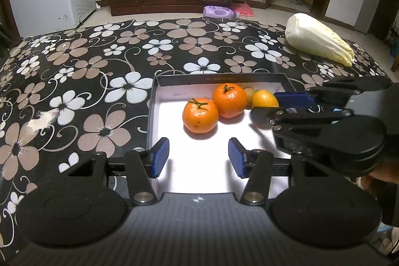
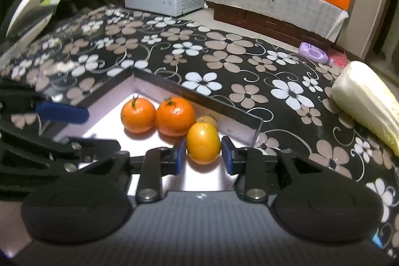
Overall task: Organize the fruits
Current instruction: 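Grasp the yellow-orange fruit in the tray with the right tool, then grasp a tangerine with the left tool while the right tool holds the orange fruit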
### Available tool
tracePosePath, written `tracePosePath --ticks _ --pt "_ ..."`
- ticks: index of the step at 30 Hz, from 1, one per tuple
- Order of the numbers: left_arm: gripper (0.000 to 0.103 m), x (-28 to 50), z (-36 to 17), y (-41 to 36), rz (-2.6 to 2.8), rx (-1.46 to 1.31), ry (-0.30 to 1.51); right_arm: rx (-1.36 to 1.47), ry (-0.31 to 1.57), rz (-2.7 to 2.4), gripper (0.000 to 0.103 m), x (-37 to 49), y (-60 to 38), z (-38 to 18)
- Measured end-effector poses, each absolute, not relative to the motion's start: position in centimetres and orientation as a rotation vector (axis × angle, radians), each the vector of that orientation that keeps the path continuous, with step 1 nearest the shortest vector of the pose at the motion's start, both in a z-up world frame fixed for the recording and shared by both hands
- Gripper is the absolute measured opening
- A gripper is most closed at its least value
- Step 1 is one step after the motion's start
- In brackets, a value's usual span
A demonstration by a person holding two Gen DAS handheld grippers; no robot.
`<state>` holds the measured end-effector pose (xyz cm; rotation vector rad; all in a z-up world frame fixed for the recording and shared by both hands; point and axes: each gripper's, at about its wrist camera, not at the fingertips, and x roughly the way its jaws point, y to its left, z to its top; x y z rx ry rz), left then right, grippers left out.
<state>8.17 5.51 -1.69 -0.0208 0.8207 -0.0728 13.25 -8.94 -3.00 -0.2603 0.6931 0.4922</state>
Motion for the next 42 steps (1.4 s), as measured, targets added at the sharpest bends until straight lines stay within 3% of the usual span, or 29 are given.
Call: tracePosePath --ticks 12,26,42 --pt "0.058 10.4 -2.4 4.2 -0.070 -0.007 0.832 -0.101 0.683 0.546 0.034 11.7 -11.6 -0.4" --pt "0.042 12.4 -3.7 3.9 0.005 0.008 0.841 -0.101 0.672 0.564 0.034 10.2 -13.5 0.6" --pt "0.040 10.4 -3.1 2.8 0.023 0.008 0.837 -0.113 0.671 0.569 0.034 8.2 -14.8 0.9"
